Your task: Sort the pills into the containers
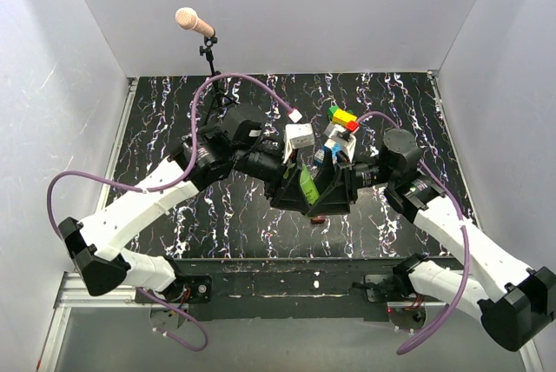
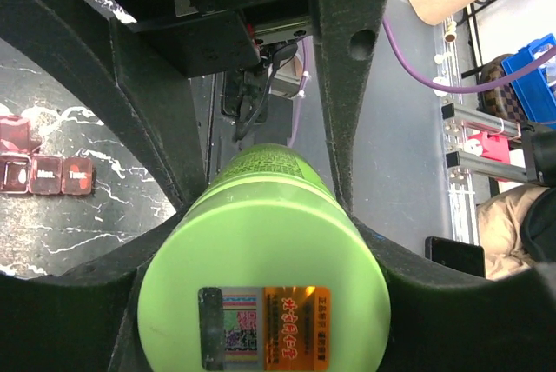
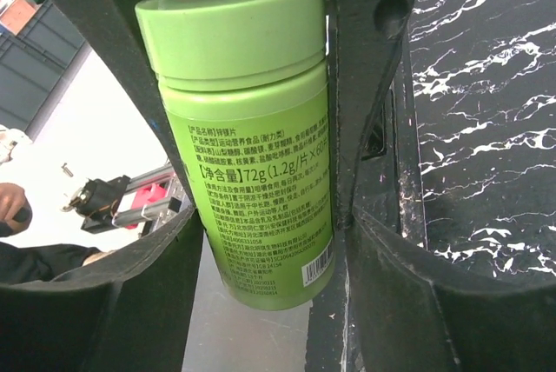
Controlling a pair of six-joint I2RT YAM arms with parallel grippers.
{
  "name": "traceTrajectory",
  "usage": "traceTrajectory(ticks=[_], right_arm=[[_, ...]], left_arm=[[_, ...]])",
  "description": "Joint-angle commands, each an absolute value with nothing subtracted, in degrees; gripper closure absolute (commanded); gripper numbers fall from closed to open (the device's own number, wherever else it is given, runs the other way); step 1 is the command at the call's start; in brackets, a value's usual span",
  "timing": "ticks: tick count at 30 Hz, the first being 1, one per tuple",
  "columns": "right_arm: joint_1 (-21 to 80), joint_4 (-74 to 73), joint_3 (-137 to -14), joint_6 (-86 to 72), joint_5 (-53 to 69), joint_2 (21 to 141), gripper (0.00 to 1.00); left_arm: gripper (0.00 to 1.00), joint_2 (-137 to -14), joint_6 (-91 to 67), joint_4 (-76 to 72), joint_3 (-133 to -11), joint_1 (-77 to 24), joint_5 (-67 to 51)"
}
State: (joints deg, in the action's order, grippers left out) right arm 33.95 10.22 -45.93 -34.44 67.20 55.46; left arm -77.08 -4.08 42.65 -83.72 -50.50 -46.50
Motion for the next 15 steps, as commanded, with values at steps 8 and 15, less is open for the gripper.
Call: traceTrajectory(ticks=[8,15], right_arm=[[34.9,14.2,-46.0,-35.1,70.1,51.3,0.2],[34.9,14.1,-46.3,-35.5,70.3,52.4,0.4]], left_arm=[[1.0,-74.4,-5.1,36.1,-84.4,-50.8,-47.4],[1.0,-74.1,-5.5,35.9,-85.5,-50.8,-46.1]])
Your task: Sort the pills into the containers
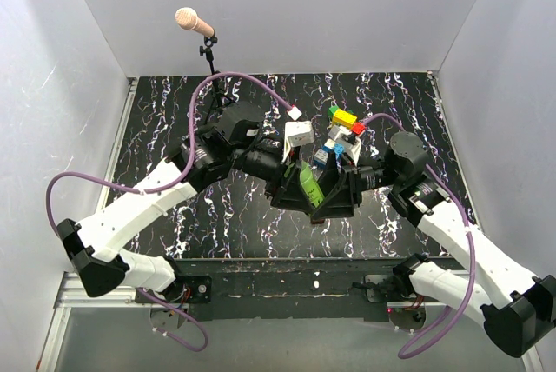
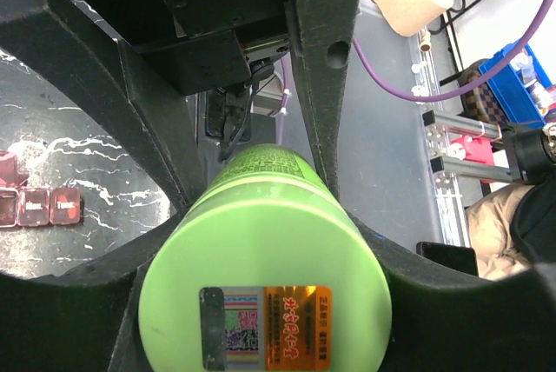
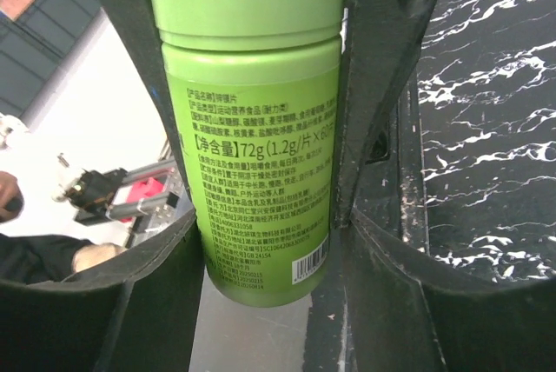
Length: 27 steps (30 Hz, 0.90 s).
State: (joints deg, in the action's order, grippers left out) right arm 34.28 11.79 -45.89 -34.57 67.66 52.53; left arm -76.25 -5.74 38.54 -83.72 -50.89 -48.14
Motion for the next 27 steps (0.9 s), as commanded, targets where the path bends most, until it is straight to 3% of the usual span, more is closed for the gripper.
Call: traceTrajectory(ticks=[1,4,7,8,9,14,18,23,27], right_arm=[[34.9,14.0,-46.5,-35.7,70.7,52.7,0.44],[34.9,13.2,-46.9,-35.4,70.4,52.9,0.59],[34.9,11.4,-47.4,-34.8,68.5,52.7,0.82],[34.9,10.4,-47.5,-34.3,67.4,52.8,0.95],[35.0,9.9,-47.5,-34.1,66.4,52.7,0.99],[34.9,10.5,-46.0,-35.5,59.2,50.9,0.99],[34.9,14.0,-44.4,-37.4,55.2,49.7,0.99],[35.0,15.3,-43.7,-38.4,53.2,49.8,0.99],[35.0,16.4,-42.5,-39.5,51.2,49.2,0.99]], left_arm=[[1.0,-74.1,-5.7,35.7,-85.3,-50.8,-45.3],[1.0,-73.0,-7.6,34.4,-84.9,-50.8,-40.0],[1.0,-71.3,-10.5,30.3,-82.5,-50.8,-35.4],[0.97,-70.8,-11.7,28.7,-81.7,-50.8,-34.4],[0.95,-70.2,-13.3,27.3,-80.4,-50.8,-32.9],[0.83,-66.7,-21.3,16.8,-74.7,-50.8,-27.2],[0.78,-65.9,-24.6,11.3,-71.3,-50.8,-26.4],[0.56,-66.4,-27.1,8.2,-70.2,-50.8,-25.1],[0.47,-65.7,-29.0,3.6,-68.0,-50.8,-23.3]])
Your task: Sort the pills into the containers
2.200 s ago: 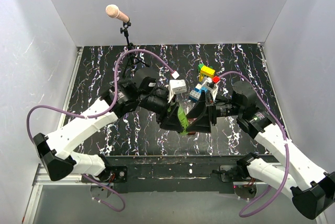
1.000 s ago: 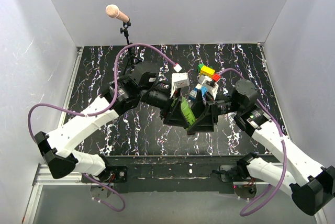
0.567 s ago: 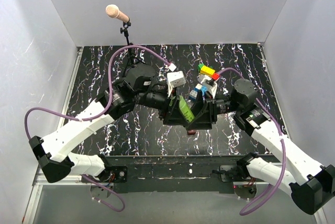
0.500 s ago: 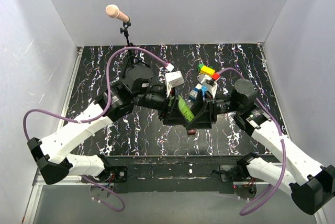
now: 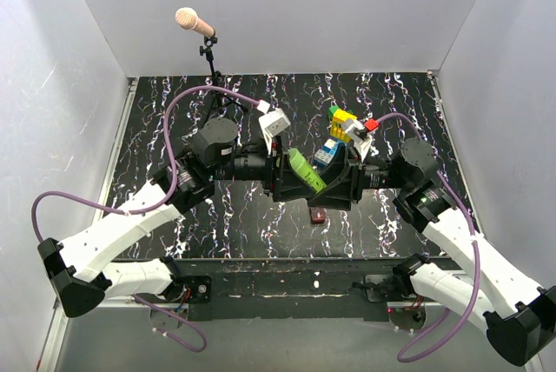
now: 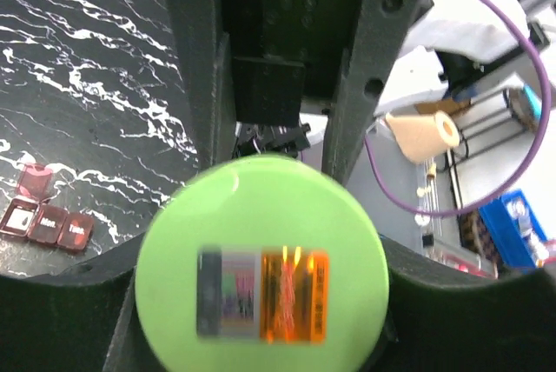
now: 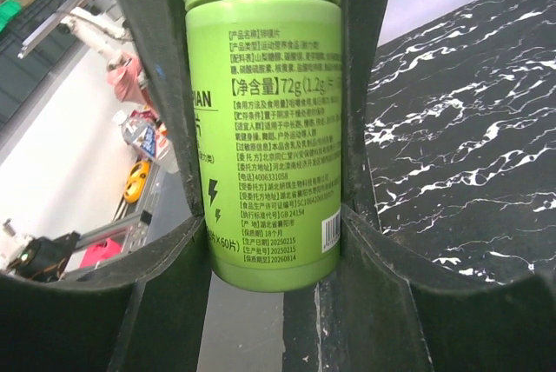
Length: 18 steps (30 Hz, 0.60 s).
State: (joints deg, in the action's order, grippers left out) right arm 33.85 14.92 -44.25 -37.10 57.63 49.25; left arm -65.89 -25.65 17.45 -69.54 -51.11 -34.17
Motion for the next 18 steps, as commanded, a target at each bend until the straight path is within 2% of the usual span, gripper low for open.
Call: traceTrajectory(ticks=[1,5,7,8,9,10,12,15,16,18], right_arm=[[34.9,16.5,-42.1,-39.6,50.6,48.9,0.99],[34.9,17.6,-40.8,-41.0,47.4,48.2,0.99],[34.9,19.3,-39.9,-42.4,46.1,47.9,0.99],[34.9,19.8,-39.6,-42.8,45.3,47.9,0.99],[34.9,19.9,-39.5,-43.1,44.4,47.7,0.99],[34.9,20.1,-39.4,-43.2,43.7,47.5,0.99],[34.9,21.6,-38.9,-44.2,42.9,47.3,0.99],[34.9,23.0,-39.2,-44.9,43.8,48.2,0.99],[34.9,22.2,-39.8,-44.8,44.3,48.6,0.93],[34.9,21.1,-40.9,-43.8,45.4,49.1,0.69]], left_arm=[[0.44,-65.4,-29.4,2.1,-67.2,-50.8,-22.6],[0.4,-64.2,-31.6,-3.6,-64.0,-50.8,-20.6],[0.43,-64.2,-32.6,-6.2,-62.7,-50.8,-20.5],[0.49,-64.2,-33.0,-6.9,-62.3,-50.8,-20.5],[0.59,-64.2,-33.2,-7.2,-62.1,-50.8,-20.1],[0.78,-64.3,-33.4,-7.8,-61.7,-50.8,-19.8],[1.0,-64.2,-34.8,-10.2,-60.6,-50.8,-19.2],[1.0,-64.9,-35.2,-11.3,-60.5,-50.8,-20.1],[1.0,-65.6,-34.4,-9.2,-61.6,-50.8,-21.2],[1.0,-67.5,-32.6,-4.5,-65.1,-50.8,-23.9]])
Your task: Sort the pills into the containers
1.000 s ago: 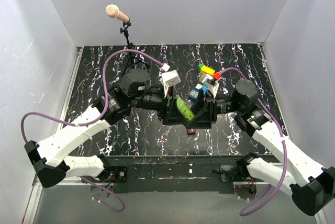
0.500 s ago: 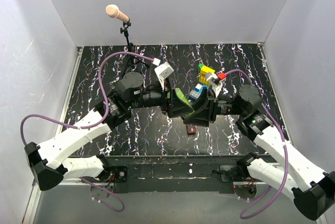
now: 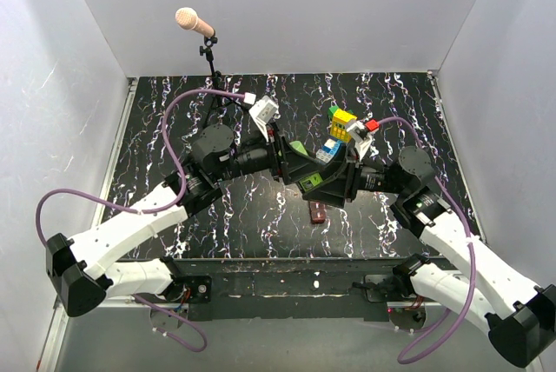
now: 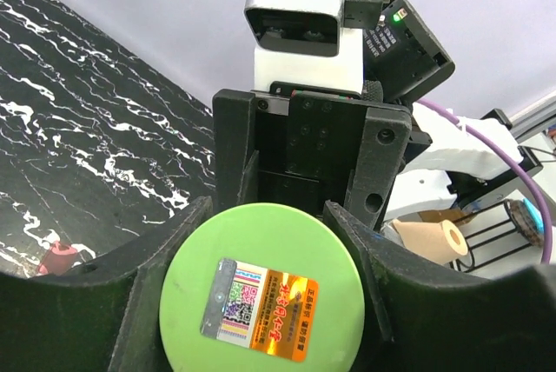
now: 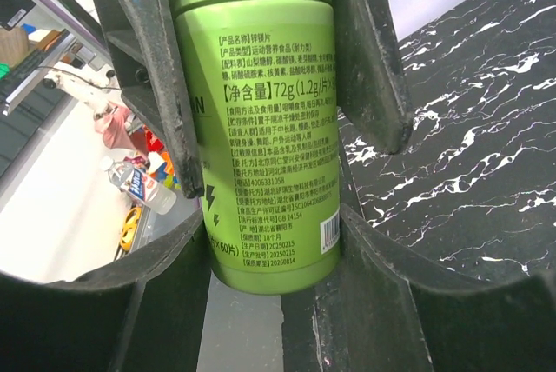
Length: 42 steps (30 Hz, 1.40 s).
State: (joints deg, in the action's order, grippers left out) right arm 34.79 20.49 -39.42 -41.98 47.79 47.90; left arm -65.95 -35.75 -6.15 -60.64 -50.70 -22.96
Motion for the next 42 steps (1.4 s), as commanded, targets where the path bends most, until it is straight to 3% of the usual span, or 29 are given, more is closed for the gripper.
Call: traceTrajectory(ticks=[1,2,6,10,11,12,13,14,16,17,21,25,30,42], right_arm=[[34.9,20.1,-41.6,-43.3,45.7,49.2,0.59],[34.9,19.3,-42.0,-42.7,45.5,49.1,0.5],[34.9,14.1,-44.9,-39.9,44.9,49.3,0.34],[34.9,12.7,-45.9,-39.5,44.8,49.5,0.32],[34.9,12.8,-45.7,-39.8,44.8,49.6,0.39],[34.9,13.4,-45.5,-40.2,45.3,49.8,0.58],[34.9,14.1,-45.3,-40.6,45.7,50.1,0.87],[34.9,14.8,-45.1,-41.2,46.0,50.2,0.98],[34.9,15.2,-44.8,-41.6,46.1,50.2,0.99],[34.9,15.3,-44.7,-41.7,46.2,50.1,0.99],[34.9,14.4,-43.4,-41.6,41.5,47.7,0.99],[34.9,15.5,-40.8,-44.2,35.5,44.7,0.99],[34.9,18.5,-38.5,-46.9,31.8,42.6,0.99],[34.9,23.1,-37.1,-47.6,29.3,38.8,0.99]], left_arm=[[1.0,-68.5,-32.0,-2.7,-66.3,-50.8,-25.6],[1.0,-69.1,-31.4,-0.8,-67.9,-50.8,-27.1],[1.0,-71.2,-30.1,4.8,-70.7,-50.8,-31.0],[1.0,-71.6,-30.1,5.3,-70.6,-50.9,-32.1],[1.0,-71.6,-30.4,4.8,-70.4,-50.9,-32.1],[1.0,-71.5,-30.8,4.1,-70.1,-51.0,-32.0],[1.0,-71.4,-31.0,3.2,-69.6,-51.0,-31.7],[1.0,-71.1,-31.6,2.5,-69.3,-51.0,-31.4],[1.0,-70.6,-31.8,1.8,-68.8,-51.0,-29.2],[0.95,-69.9,-31.9,1.8,-68.6,-51.0,-27.8],[0.38,-66.1,-32.0,2.7,-67.0,-51.0,-19.4],[0.19,-59.5,-33.7,0.4,-61.6,-51.0,-12.1],[0.12,-54.9,-35.2,-6.1,-56.4,-51.0,-12.3],[0.13,-64.9,-38.6,-16.1,-56.2,-51.0,-17.8]])
